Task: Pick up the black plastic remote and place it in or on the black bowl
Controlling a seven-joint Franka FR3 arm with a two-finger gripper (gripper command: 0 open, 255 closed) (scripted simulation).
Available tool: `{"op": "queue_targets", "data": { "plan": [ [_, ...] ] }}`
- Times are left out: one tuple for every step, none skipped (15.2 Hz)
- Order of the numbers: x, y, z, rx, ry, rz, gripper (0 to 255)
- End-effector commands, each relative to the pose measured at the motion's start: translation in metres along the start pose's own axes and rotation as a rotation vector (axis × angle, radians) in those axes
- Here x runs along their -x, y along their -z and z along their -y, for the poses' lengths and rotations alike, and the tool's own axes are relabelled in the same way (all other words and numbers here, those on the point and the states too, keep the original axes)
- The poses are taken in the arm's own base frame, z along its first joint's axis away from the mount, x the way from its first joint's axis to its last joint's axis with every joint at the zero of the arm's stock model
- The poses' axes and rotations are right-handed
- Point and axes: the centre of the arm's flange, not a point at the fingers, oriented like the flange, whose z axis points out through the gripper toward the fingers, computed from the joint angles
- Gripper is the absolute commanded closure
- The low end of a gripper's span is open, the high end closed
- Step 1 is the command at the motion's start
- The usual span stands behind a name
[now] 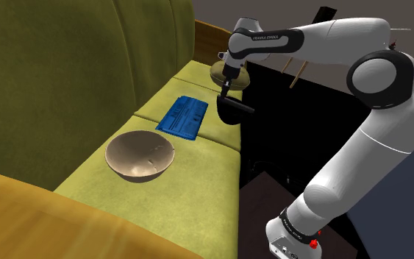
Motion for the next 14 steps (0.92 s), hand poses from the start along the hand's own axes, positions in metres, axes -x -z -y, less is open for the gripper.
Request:
{"op": "queue_targets", "data": {
  "plan": [
    [0.001,-0.003,0.0,-0.003,-0.002,0.004,255],
    [0.001,-0.003,0.0,-0.003,-0.002,0.004,255],
    [0.001,-0.003,0.0,-0.003,-0.002,0.004,255],
    [0.001,-0.003,0.0,-0.003,-0.002,0.004,255],
    [0.001,-0.003,0.0,-0.003,-0.002,0.004,255],
    [0.001,-0.003,0.0,-0.003,-0.001,0.004,0],
    [0.001,-0.003,0.0,-0.003,-0.001,0.004,0],
    [0.001,-0.003,0.001,-0.003,-0.001,0.004,0],
    [0.001,-0.003,0.0,-0.003,-0.001,0.004,0],
    [0.001,-0.003,0.0,-0.003,-0.001,0.004,0],
    [0.001,-0.003,0.0,-0.003,-0.002,0.004,0],
    [0.001,0.01,-0.001,-0.003,-0.002,0.004,0],
    [0.0,0.023,-0.001,-0.003,-0.002,0.004,0],
    [0.0,0.037,-0.001,-0.003,-0.002,0.004,0]
  ]
}}
